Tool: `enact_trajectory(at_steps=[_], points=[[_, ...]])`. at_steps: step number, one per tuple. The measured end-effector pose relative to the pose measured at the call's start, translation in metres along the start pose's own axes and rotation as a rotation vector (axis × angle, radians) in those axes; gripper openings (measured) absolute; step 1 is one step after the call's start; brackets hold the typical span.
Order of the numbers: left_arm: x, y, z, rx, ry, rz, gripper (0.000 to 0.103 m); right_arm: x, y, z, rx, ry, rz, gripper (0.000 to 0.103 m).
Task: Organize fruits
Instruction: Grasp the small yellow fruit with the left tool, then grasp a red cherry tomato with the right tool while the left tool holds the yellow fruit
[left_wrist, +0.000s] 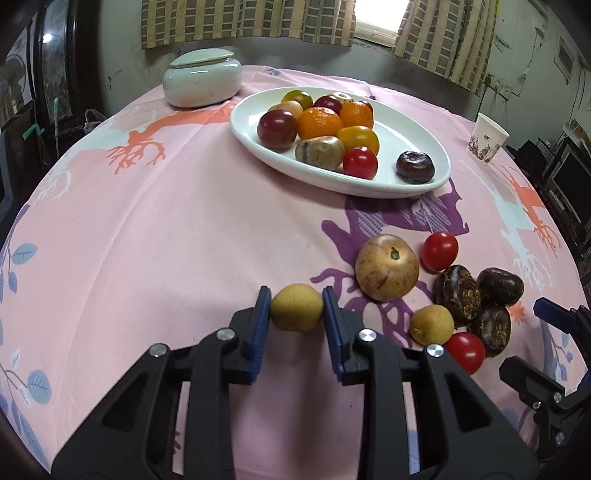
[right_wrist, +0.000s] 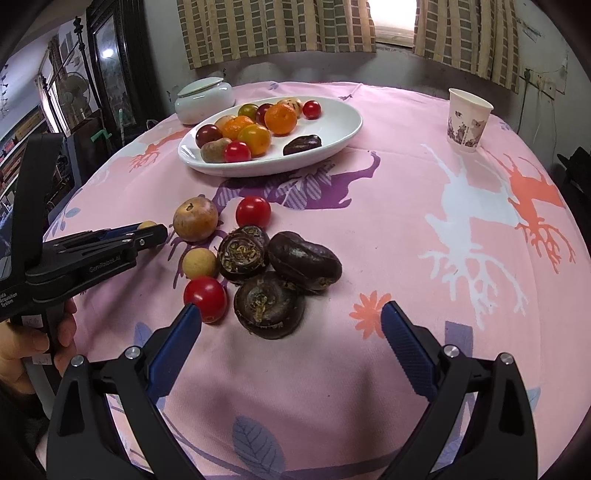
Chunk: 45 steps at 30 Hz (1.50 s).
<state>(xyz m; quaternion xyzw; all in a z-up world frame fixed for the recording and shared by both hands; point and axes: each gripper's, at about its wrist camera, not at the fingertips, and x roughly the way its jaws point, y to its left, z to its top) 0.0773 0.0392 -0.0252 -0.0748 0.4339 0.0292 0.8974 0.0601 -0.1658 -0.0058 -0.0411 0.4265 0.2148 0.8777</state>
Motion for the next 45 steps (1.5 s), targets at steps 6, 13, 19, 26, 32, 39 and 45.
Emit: enact_trajectory(at_steps=[6, 13, 19, 26, 32, 39, 45], points=[[-0.011, 0.005, 0.002, -0.027, -0.024, -0.011, 0.029, -0.016, 0.025, -0.001, -0.109, -0.053, 0.035, 0.098], [-0.013, 0.004, 0.002, -0.019, -0.015, -0.022, 0.029, -0.006, 0.068, -0.013, -0.309, -0.058, -0.014, 0.098], [-0.013, 0.004, 0.002, -0.021, -0.008, -0.021, 0.029, -0.004, 0.071, -0.009, -0.305, -0.043, 0.019, 0.092], [-0.009, 0.01, 0.004, -0.039, 0.009, -0.031, 0.029, 0.015, 0.075, -0.002, -0.329, 0.002, -0.052, 0.077], [-0.008, 0.013, 0.005, -0.047, 0.019, -0.042, 0.029, 0.025, 0.078, 0.005, -0.346, 0.017, -0.069, 0.052], [-0.013, 0.011, 0.005, -0.043, 0.002, -0.053, 0.029, 0.029, 0.083, 0.004, -0.357, 0.071, -0.04, 0.04], [-0.011, 0.008, 0.005, -0.027, -0.004, -0.037, 0.029, 0.035, 0.081, 0.003, -0.34, 0.095, -0.052, 0.038]])
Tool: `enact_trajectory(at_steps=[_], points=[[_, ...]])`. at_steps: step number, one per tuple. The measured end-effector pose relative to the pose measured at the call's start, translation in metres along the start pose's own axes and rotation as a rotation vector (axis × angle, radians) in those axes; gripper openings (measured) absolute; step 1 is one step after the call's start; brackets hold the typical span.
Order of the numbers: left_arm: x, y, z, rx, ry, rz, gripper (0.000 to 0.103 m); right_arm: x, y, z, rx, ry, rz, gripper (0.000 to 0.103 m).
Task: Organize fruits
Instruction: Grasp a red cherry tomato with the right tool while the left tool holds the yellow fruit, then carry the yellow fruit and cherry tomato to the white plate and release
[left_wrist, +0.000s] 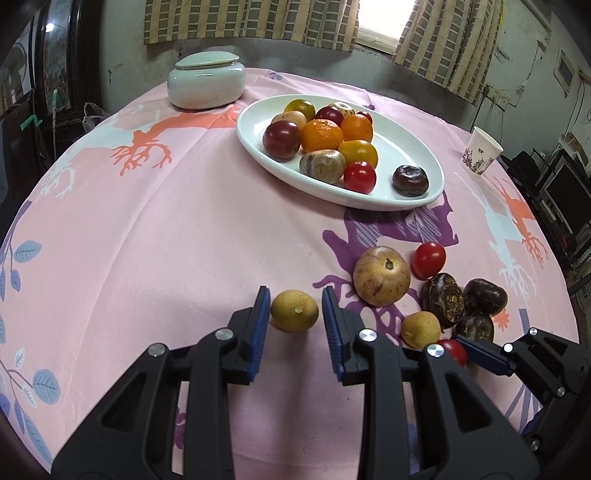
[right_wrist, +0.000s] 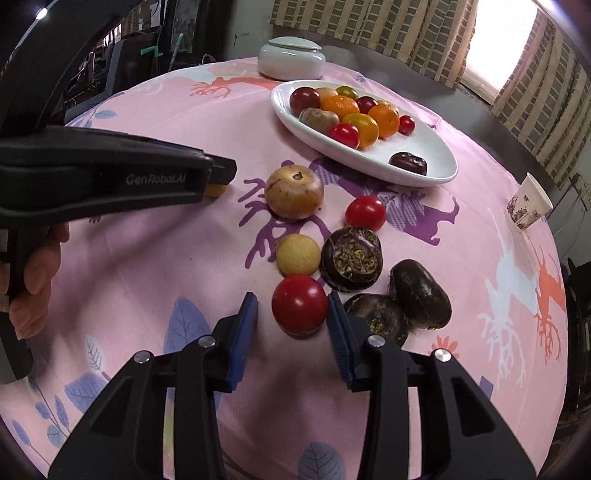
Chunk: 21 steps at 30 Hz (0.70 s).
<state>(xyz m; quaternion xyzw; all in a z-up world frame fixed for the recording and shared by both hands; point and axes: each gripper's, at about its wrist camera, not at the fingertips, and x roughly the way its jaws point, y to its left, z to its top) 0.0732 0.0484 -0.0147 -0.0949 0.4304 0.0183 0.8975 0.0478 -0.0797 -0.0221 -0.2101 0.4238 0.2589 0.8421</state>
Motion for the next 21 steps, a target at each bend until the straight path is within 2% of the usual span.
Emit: enact_trajectory(at_steps=[2, 3, 6, 7, 9, 11, 15, 18, 21], points=[[0.001, 0.001, 0.0, -0.003, 0.004, 0.004, 0.029, 0.001, -0.001, 0.001, 0.013, -0.004, 0.0, 0.035], [0.003, 0.002, 0.0, -0.005, 0.008, 0.005, 0.029, 0.0, -0.002, 0.0, 0.025, -0.008, -0.01, 0.029], [0.006, 0.004, 0.0, -0.014, 0.025, -0.005, 0.029, -0.007, -0.01, -0.002, 0.094, -0.042, 0.008, 0.028], [0.007, 0.005, 0.0, -0.017, 0.034, -0.011, 0.031, -0.01, -0.016, -0.004, 0.129, -0.059, 0.024, 0.028], [0.008, 0.006, -0.001, -0.025, 0.048, -0.028, 0.045, -0.02, -0.028, -0.007, 0.204, -0.086, 0.078, 0.028], [0.007, 0.007, -0.001, -0.027, 0.043, -0.028, 0.051, -0.027, -0.035, -0.011, 0.232, -0.106, 0.117, 0.029], [0.004, 0.009, 0.001, -0.009, 0.031, -0.012, 0.052, -0.037, -0.045, -0.015, 0.27, -0.135, 0.145, 0.029], [-0.002, 0.02, 0.008, -0.043, 0.027, -0.051, 0.058, -0.045, -0.049, -0.015, 0.286, -0.158, 0.173, 0.029], [-0.01, 0.031, 0.012, -0.077, -0.01, -0.052, 0.059, -0.05, -0.051, -0.016, 0.292, -0.168, 0.2, 0.029]])
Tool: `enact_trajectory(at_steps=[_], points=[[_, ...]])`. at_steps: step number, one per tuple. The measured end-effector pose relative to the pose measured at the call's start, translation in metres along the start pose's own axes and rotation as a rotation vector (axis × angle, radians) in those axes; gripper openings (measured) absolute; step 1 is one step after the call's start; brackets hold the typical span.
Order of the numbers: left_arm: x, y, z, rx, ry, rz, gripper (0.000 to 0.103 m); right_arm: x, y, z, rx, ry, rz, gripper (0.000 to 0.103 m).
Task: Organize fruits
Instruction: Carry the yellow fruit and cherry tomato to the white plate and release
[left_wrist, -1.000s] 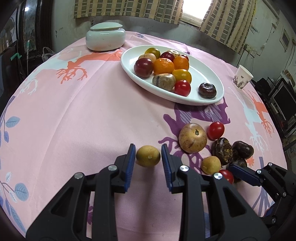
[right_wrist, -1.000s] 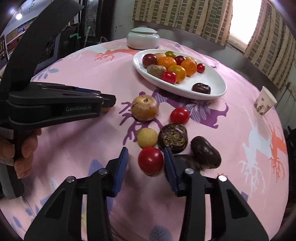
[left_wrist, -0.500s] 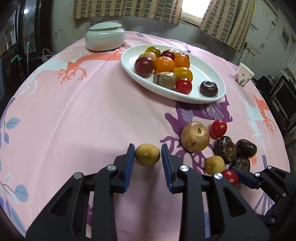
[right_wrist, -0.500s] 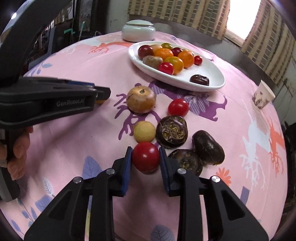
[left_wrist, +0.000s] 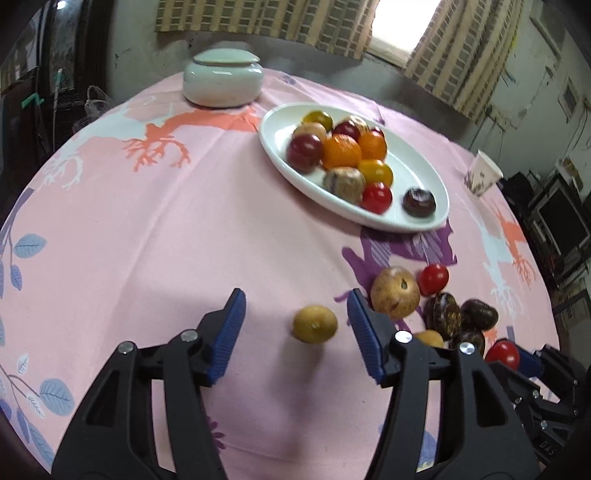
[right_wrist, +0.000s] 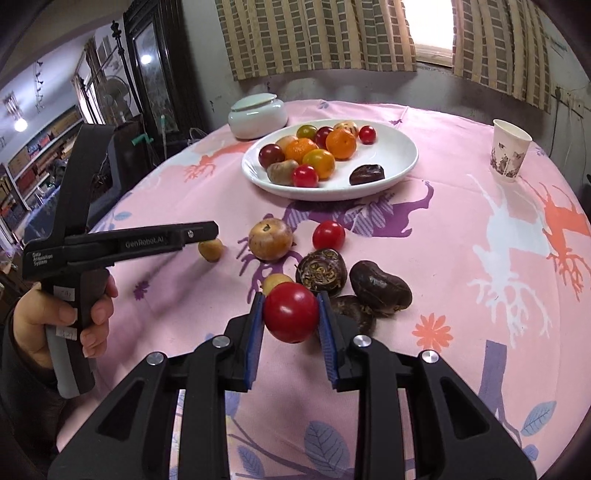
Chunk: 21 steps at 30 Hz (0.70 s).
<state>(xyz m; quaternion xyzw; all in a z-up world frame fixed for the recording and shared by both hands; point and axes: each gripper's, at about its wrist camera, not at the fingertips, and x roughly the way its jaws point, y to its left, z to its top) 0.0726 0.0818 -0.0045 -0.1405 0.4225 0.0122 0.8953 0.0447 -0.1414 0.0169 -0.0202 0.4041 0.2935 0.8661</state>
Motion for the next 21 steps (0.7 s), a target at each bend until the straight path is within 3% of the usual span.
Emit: enact_trajectory(at_steps=[3, 6, 12, 16, 18, 21], points=[[0.005, -0.002, -0.002, 0.024, 0.023, 0.017, 0.054, -0.002, -0.001, 0.0, 0.01, 0.004, 0.01, 0.029], [0.011, -0.015, -0.008, 0.084, 0.053, 0.013, 0.043, -0.004, -0.001, 0.0, 0.008, 0.0, 0.003, 0.029], [0.021, -0.023, -0.017, 0.114, 0.088, 0.006, 0.038, -0.002, 0.0, -0.002, -0.001, 0.006, -0.005, 0.029], [0.021, -0.024, -0.019, 0.12, 0.073, 0.017, 0.036, 0.002, 0.001, -0.003, -0.005, 0.016, -0.01, 0.029], [0.021, -0.026, -0.02, 0.122, 0.074, 0.005, 0.025, 0.002, 0.001, -0.004, -0.006, 0.017, -0.011, 0.029], [0.02, -0.031, -0.022, 0.148, 0.062, 0.032, 0.025, 0.002, 0.0, -0.003, -0.005, 0.014, -0.017, 0.029]])
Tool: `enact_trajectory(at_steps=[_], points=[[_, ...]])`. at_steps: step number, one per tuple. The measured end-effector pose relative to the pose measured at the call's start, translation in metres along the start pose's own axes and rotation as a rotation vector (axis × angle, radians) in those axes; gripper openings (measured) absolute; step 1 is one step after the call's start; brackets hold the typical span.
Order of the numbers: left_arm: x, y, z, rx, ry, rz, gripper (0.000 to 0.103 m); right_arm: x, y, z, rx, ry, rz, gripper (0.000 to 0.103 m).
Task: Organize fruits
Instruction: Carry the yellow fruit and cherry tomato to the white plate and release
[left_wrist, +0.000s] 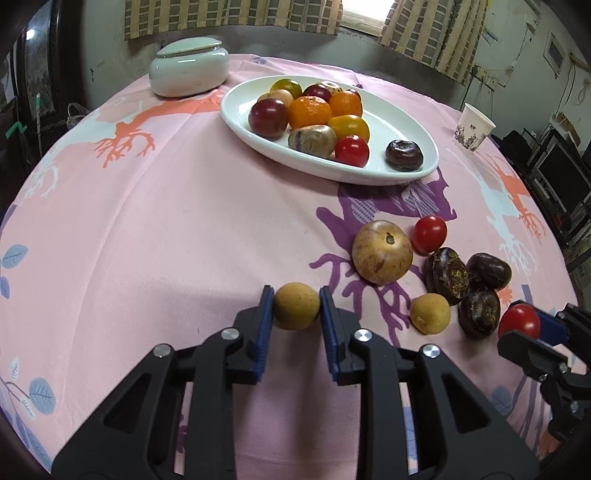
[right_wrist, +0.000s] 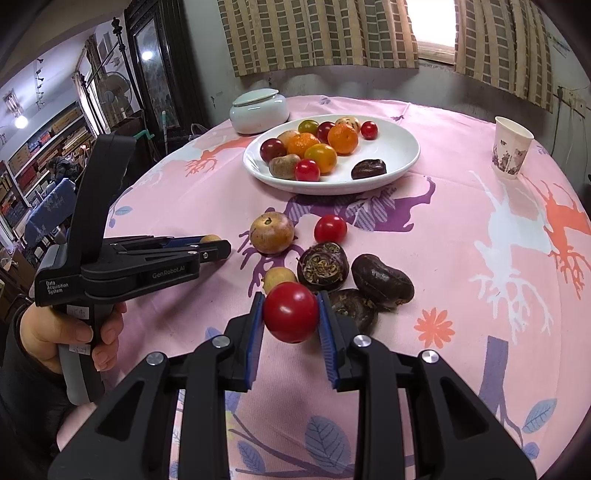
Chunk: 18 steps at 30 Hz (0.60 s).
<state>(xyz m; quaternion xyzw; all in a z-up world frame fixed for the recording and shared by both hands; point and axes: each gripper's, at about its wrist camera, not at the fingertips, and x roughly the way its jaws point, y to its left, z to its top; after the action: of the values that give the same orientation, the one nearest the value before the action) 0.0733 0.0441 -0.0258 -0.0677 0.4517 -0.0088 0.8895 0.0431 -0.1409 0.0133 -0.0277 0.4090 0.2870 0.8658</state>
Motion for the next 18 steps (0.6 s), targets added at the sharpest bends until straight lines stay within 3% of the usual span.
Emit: enact_trajectory(at_steps=[5, 9, 12, 18], points=[[-0.006, -0.004, 0.001, -0.01, 0.004, -0.034, 0.025, -0.002, -0.004, 0.0, 0.01, -0.007, -0.013, 0.029], [-0.027, -0.015, 0.015, 0.028, -0.069, -0.004, 0.025, -0.005, -0.008, 0.008, 0.026, -0.021, -0.015, 0.029], [-0.038, -0.023, 0.034, 0.064, -0.104, -0.009, 0.025, -0.009, -0.015, 0.028, 0.006, -0.047, -0.038, 0.029], [-0.03, -0.028, 0.075, 0.04, -0.122, -0.058, 0.025, 0.012, -0.039, 0.081, -0.039, -0.077, -0.131, 0.029]])
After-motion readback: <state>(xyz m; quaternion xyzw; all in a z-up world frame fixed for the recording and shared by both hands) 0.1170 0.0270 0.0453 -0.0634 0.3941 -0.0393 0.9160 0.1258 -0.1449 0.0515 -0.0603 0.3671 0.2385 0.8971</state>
